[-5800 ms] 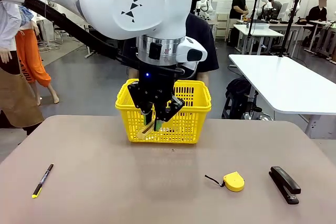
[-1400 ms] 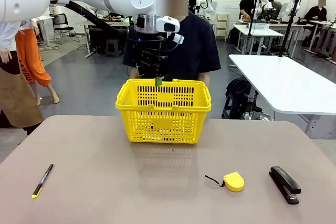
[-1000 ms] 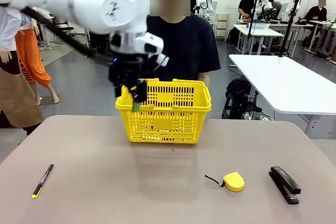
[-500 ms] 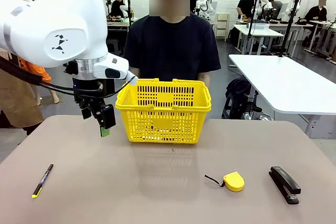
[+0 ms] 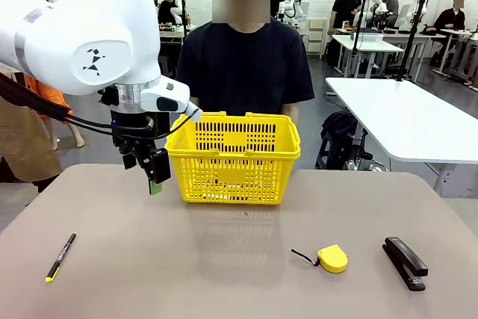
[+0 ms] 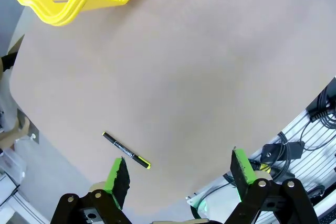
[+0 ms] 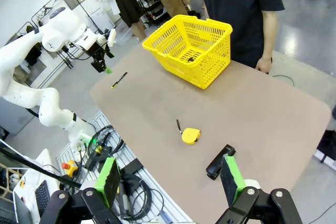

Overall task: Place the items the person wants into the basket.
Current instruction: Pick up the item the person points to and place it in the Market Basket.

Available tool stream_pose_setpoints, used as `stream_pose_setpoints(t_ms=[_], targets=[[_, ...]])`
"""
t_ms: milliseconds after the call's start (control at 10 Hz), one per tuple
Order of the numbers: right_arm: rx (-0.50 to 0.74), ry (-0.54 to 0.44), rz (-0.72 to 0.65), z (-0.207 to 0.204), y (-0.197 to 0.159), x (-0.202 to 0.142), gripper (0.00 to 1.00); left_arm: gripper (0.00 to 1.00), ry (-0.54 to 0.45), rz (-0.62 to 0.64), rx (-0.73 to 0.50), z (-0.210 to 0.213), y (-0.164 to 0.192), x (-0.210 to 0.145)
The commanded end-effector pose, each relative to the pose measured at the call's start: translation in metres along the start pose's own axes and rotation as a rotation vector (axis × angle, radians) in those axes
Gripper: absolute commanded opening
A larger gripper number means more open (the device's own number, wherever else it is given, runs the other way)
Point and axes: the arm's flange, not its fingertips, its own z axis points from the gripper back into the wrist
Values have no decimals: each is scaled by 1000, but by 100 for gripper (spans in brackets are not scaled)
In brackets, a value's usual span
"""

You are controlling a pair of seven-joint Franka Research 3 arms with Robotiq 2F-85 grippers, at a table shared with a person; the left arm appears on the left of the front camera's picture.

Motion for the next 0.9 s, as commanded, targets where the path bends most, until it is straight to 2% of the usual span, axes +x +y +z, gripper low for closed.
stream_pose_setpoints(t_ms=[0,100,200,400,600,800], targets=[[19,-19,18,1,1,3,100,100,7,-1,3,3,0,2],[19,-19,18,1,1,3,100,100,0,0,0,0,0,0],[19,-19,18,1,1,3,100,100,-71,-94,-155,25,15,-38],[19,-19,18,1,1,3,100,100,-283,-231,-250,74,57,-128],[19,-19,18,1,1,3,100,100,-485,-243,-367,97,125,-211],[19,-19,18,1,1,3,100,100,-634,-184,-409,102,175,-267]])
